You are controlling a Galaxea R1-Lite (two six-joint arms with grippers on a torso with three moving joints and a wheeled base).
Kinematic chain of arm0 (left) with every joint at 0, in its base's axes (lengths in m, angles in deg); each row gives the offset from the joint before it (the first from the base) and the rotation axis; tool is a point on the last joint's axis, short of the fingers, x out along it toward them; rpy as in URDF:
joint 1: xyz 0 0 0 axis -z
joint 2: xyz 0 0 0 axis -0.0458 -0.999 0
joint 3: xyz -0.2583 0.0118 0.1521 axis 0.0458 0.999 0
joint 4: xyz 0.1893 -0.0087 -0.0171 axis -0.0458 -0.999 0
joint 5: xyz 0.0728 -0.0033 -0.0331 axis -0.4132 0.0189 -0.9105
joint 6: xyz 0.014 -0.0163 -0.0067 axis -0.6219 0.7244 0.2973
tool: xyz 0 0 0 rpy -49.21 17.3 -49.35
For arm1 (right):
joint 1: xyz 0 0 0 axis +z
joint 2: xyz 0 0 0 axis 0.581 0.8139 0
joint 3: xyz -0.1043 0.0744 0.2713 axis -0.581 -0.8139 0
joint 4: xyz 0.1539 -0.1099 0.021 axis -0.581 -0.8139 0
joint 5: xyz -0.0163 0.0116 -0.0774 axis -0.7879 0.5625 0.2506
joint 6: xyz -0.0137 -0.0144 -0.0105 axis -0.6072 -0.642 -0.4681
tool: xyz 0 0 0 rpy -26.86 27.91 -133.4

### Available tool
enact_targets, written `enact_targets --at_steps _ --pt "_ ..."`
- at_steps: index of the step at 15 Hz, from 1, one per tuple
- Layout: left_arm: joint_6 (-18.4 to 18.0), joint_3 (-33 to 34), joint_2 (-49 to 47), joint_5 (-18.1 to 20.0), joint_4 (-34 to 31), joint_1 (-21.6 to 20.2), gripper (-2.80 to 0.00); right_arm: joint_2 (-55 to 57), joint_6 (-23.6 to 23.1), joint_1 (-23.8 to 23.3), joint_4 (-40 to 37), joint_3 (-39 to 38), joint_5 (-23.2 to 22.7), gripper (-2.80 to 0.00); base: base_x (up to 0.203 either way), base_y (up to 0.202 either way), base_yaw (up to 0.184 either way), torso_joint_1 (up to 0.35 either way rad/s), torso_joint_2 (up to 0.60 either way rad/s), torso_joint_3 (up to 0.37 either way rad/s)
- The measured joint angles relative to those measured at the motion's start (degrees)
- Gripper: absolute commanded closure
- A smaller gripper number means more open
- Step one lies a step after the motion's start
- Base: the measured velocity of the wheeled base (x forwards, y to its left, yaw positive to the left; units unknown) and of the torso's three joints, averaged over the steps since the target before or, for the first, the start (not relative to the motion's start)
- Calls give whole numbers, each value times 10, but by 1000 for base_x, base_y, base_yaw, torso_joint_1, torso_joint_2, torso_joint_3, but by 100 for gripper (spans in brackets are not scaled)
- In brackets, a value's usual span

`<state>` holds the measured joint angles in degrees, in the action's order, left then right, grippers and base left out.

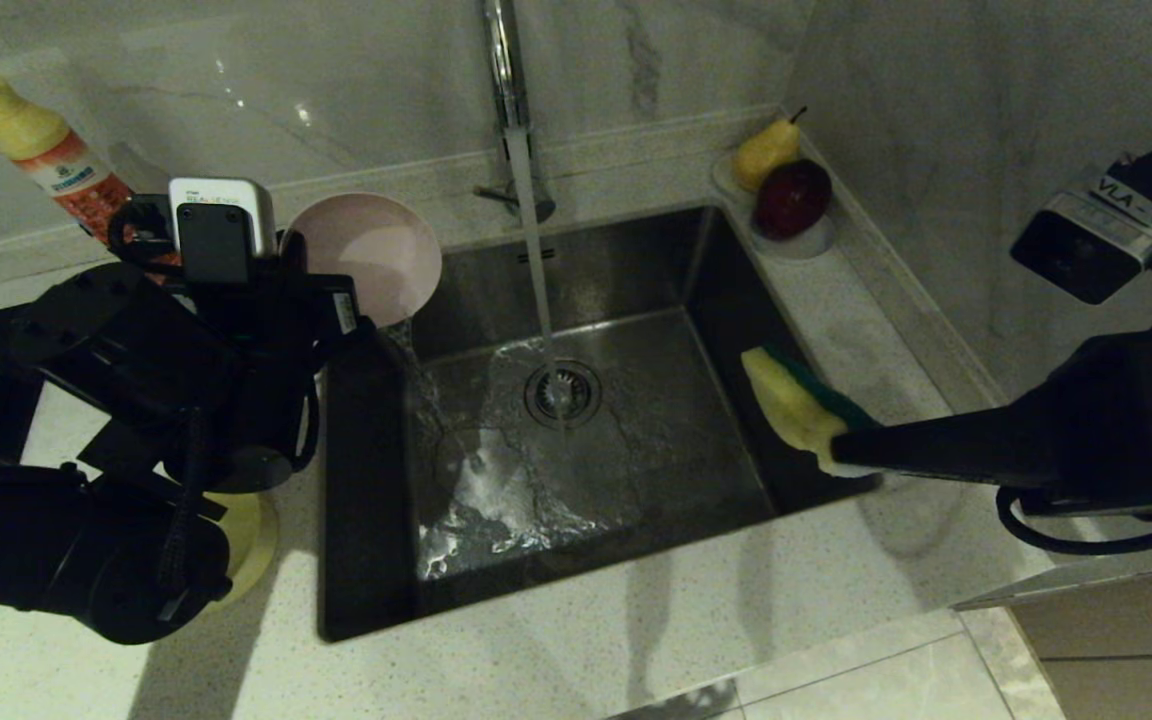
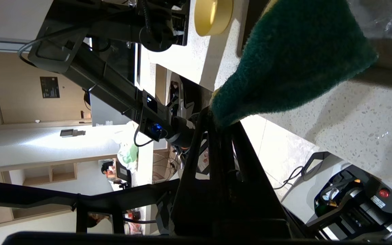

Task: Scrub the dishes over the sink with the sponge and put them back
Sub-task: Rinse the bowl

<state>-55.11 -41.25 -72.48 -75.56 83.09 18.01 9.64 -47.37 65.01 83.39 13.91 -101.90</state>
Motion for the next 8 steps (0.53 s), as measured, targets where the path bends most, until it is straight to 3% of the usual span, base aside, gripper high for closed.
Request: enact_targets --at_steps 8 --pt "-6 -18 18 16 0 0 0 7 0 -1 0 5 0 0 0 0 0 0 0 0"
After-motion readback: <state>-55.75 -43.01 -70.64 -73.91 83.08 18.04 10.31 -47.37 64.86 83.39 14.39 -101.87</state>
